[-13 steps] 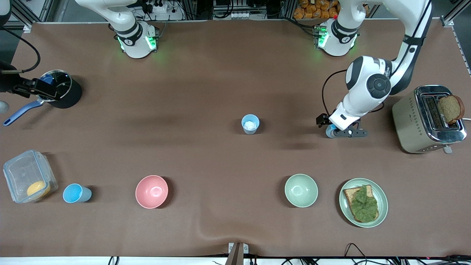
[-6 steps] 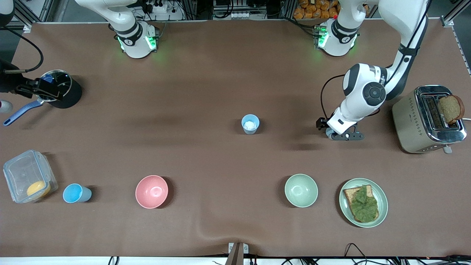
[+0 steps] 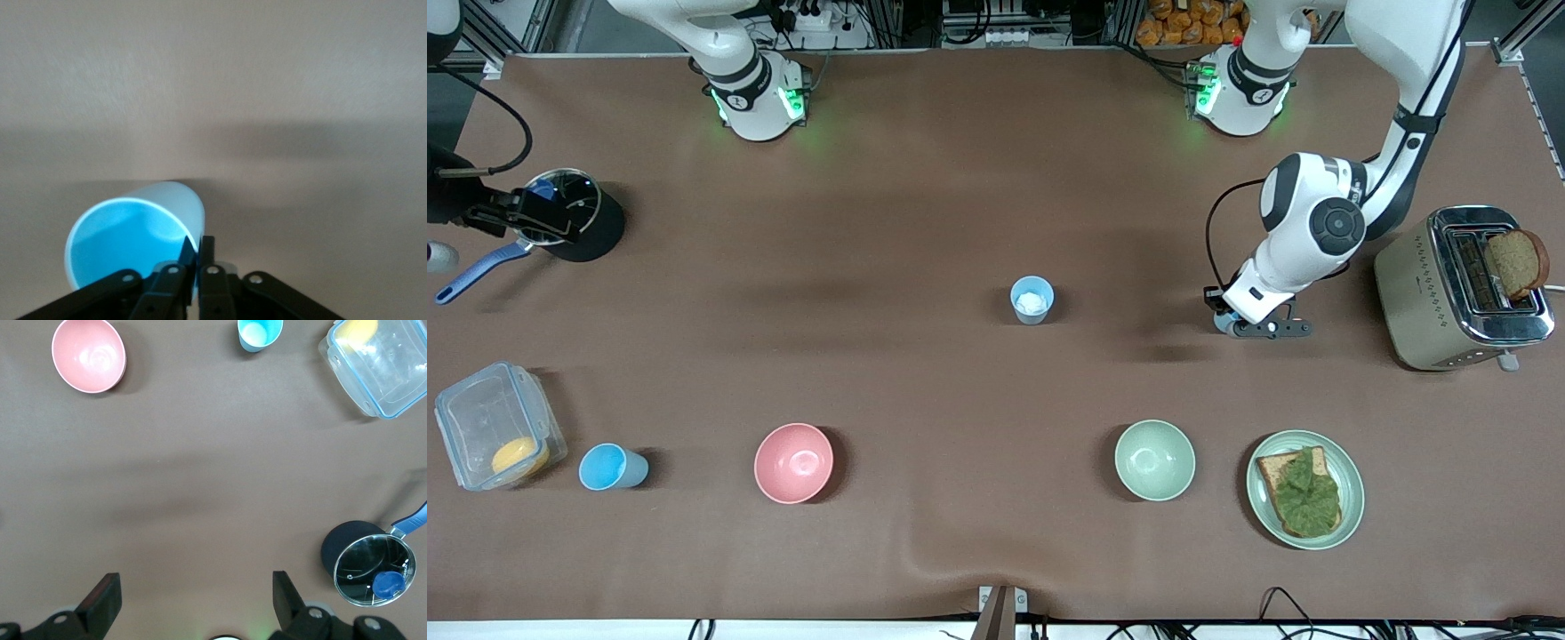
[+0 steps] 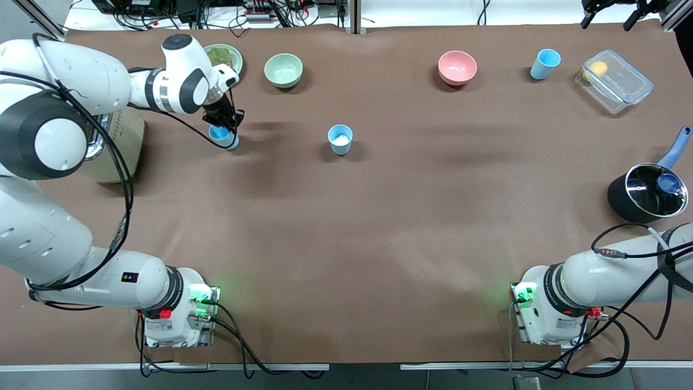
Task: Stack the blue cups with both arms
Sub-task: 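Lower the left gripper onto the other blue cup and grasp it, then lift the cup with the left gripper and lower it onto the center cup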
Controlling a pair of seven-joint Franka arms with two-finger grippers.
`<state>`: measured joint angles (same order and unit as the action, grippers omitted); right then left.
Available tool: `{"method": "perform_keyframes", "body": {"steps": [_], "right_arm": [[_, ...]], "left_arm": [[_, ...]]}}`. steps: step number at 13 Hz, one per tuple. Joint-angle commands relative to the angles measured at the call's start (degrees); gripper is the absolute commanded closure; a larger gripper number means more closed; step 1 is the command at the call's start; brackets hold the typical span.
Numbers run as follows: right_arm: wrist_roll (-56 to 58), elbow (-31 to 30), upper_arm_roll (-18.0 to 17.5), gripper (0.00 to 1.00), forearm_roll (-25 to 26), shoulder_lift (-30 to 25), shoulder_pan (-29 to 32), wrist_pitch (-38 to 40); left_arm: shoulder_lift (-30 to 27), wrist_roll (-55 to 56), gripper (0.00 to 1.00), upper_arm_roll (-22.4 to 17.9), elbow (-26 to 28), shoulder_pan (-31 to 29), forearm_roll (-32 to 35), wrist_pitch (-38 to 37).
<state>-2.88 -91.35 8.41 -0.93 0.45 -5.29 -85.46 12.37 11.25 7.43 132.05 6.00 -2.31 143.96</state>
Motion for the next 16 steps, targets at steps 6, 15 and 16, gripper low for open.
{"method": "perform_keyframes", "body": {"steps": [6, 15, 16], "right_arm": [[0.24, 1.0, 0.11, 0.0, 0.75, 0.42, -0.24, 0.73], [0.24, 1.0, 0.2, 0.0, 0.75, 0.34, -0.16, 0.82], [0.24, 1.0, 0.11, 0.0, 0.75, 0.34, -0.16, 0.82]], "left_arm": [[-10.36, 0.26, 1.0, 7.68, -13.2, 4.79, -1.02, -14.67], [8.26, 24.15, 1.0, 6.99, -30.44, 27.75, -0.24, -14.59], [9.5, 24.87, 1.0, 6.99, -30.88, 28.1, 0.55, -14.59]]}}
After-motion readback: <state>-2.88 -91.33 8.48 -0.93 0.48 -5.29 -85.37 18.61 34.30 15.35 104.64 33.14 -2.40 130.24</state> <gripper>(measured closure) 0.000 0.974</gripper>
